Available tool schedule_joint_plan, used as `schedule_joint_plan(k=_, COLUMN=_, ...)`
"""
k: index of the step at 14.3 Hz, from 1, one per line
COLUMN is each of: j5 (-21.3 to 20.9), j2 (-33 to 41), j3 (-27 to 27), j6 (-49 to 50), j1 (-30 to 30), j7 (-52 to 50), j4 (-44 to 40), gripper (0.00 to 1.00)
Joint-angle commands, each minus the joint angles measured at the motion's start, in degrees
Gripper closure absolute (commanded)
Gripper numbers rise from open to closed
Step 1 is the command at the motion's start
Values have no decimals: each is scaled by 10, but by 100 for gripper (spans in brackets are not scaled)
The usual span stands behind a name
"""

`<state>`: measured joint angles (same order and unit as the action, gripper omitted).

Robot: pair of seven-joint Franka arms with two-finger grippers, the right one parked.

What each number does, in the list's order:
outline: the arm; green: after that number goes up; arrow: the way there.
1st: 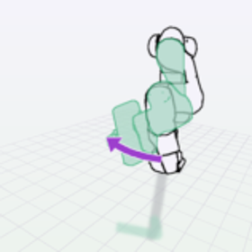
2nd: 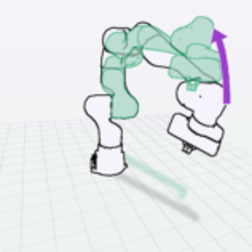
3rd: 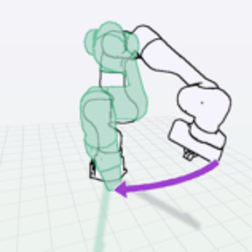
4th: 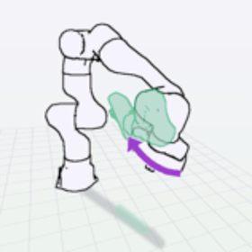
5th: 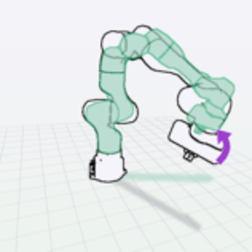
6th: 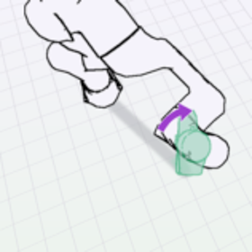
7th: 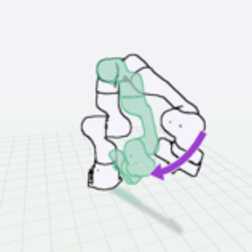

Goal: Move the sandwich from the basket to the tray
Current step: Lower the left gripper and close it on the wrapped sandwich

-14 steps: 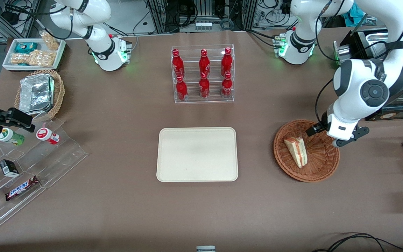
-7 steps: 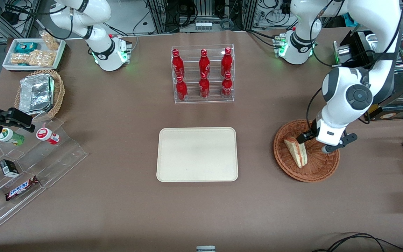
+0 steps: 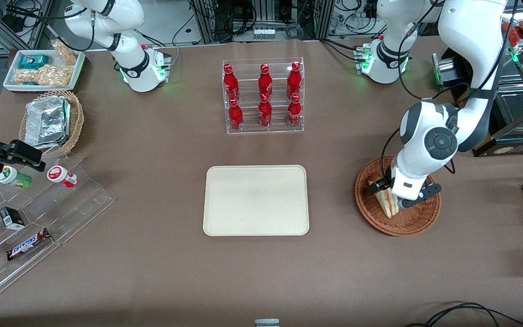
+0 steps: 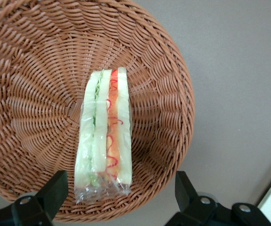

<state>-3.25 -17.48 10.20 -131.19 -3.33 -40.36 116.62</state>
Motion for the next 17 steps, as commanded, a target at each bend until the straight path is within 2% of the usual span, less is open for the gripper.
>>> schedule_joint_plan(k=1, j5=-10, j2=-8, j3=-6, j6=24, j1=-5, j7=-10, j4=-10, gripper=0)
schedule_joint_plan(k=7, j5=-11, j2=-42, j3=-8, j6=40, j1=-2, j7=-11, j4=-10, gripper=0)
schedule_joint_plan(k=9, j5=-10, j2=-53, j3=-12, j6=42, j1=-1, j7=-10, j4=-18, gripper=30)
schedule_joint_plan(k=10, j5=-11, j2=-52, j3=-19, j6=52, j1=0, j7=-7, j4=-31, gripper=33)
schedule_joint_plan(k=12, j5=-11, j2=-61, j3=-20, j6=94, j1=1, j7=-5, j4=-65, gripper=32)
schedule_joint_plan(k=14, j5=-25, j2=-75, j3=-22, j6=94, j1=1, j7=-7, j4=-72, gripper=31)
schedule_joint_plan(k=15, j5=-32, j2=-77, j3=-22, j6=93, j1=1, j7=-10, j4=-72, gripper=36)
schedule_joint_plan(k=17, j5=-31, j2=-78, j3=-22, j6=95, j1=1, j7=-13, j4=-80, gripper=69)
